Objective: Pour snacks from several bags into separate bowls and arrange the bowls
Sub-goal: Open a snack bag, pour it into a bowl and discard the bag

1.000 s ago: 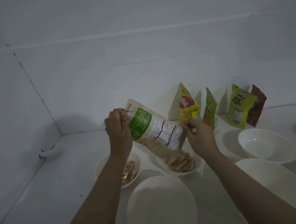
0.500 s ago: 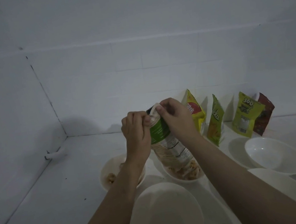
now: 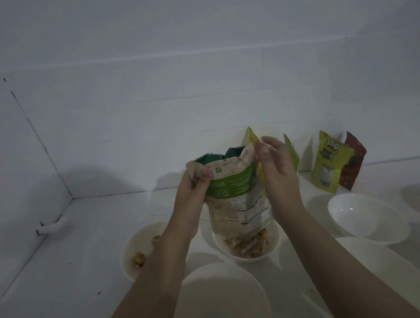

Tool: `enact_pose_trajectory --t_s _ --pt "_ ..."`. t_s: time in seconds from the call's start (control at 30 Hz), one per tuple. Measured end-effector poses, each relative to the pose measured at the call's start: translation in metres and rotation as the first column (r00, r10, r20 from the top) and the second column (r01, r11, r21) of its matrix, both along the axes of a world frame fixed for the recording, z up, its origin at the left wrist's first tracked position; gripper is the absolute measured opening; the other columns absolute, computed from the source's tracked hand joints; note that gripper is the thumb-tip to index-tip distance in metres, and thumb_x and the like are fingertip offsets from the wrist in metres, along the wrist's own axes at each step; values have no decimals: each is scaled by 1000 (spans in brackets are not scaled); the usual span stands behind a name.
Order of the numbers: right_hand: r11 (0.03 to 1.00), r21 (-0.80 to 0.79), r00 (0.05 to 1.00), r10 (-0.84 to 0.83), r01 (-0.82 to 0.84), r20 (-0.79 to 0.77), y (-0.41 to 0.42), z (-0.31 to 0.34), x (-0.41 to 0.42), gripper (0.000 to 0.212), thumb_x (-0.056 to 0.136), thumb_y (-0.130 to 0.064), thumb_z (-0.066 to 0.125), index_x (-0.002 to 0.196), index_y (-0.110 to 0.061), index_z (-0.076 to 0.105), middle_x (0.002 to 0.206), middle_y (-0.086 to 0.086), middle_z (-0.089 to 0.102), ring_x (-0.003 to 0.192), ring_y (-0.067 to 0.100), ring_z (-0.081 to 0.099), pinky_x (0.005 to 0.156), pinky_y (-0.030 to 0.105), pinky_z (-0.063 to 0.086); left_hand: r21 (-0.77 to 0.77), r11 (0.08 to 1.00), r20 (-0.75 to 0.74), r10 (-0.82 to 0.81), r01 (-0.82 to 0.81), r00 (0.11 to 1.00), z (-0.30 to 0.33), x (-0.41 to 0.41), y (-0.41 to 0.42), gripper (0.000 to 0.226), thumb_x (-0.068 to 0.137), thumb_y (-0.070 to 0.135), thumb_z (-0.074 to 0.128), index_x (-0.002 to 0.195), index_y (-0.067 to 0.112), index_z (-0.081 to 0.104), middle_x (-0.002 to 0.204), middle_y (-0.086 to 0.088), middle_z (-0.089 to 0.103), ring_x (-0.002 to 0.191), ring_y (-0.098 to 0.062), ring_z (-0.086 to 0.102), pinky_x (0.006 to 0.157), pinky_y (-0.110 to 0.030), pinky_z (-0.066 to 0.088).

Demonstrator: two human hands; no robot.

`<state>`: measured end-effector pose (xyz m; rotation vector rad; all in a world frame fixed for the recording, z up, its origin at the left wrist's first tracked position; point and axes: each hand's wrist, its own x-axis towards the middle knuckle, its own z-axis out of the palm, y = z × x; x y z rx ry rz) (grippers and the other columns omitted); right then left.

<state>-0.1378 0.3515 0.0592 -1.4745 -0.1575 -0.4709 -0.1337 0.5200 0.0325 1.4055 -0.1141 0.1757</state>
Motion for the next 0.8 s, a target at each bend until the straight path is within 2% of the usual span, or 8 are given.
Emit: enact_pose_trajectory --t_s 0.07,0.13,0.23,0.37,0.5,0.6,0.67,0.8 --pt "999 -22 998 32 -33 -47 -5 -4 -8 41 102 -45 45 139 -29 51 138 -11 57 125 -3 52 101 18 45 26 1000 23 -11 10 1000 2 3 -1 88 58 80 68 119 16 61 118 0 70 112 -16 64 93 -40 54" --pt "993 -60 990 94 -100 -105 -5 -9 -15 49 101 -51 43 145 -32 46 149 -11 48 136 5 44 112 31 39 32 999 35 -26 25 999 3 4 -2 81 65 75 67 118 15 60 118 -2 69 112 -18 64 96 -45 53" --pt "995 -17 990 99 -101 -96 -8 -12 -19 48 101 -53 41 145 -35 45 150 -14 46 139 5 41 114 32 36 50 998 49 -29 27 998 8 4 -7 71 73 66 63 119 12 58 119 -4 68 114 -21 62 98 -51 51" --pt "992 -8 986 123 -124 -109 -14 -8 -18 50 101 -54 41 148 -37 41 150 -15 45 138 3 41 116 36 34 39 998 76 -45 42 996 15 6 -10 59 77 61 63 109 11 57 119 -7 67 110 -18 63 89 -43 53" --pt "987 -18 982 155 -157 -107 -18 1 -17 64 90 -70 46 145 -38 44 148 -15 48 137 4 43 117 40 35 0 1000 94 -11 11 996 21 7 -13 56 76 58 68 106 11 59 114 -9 68 108 -24 63 87 -45 53" --pt "989 -38 986 142 -146 -87 -20 5 -19 54 93 -66 45 142 -44 45 144 -22 49 135 2 44 116 40 35 14 1000 129 -4 2 992 23 6 -16 61 78 55 69 104 2 54 107 -14 65 102 -28 61 81 -43 52" --pt "981 -49 980 184 -188 -80 -20 6 -22 50 94 -60 48 140 -41 48 138 -24 52 129 -5 47 113 34 39 13 1000 140 -2 0 990 24 5 -16 64 80 50 68 112 -3 52 113 -20 65 109 -36 61 85 -47 52" --pt "960 4 960 279 -279 -6 -20 9 -24 40 101 -27 52 140 -28 50 125 -18 65 113 -7 60 88 13 51 40 999 167 -11 5 986 27 -2 -15 66 81 50 68 116 -3 52 118 -23 63 113 -37 60 92 -52 50"
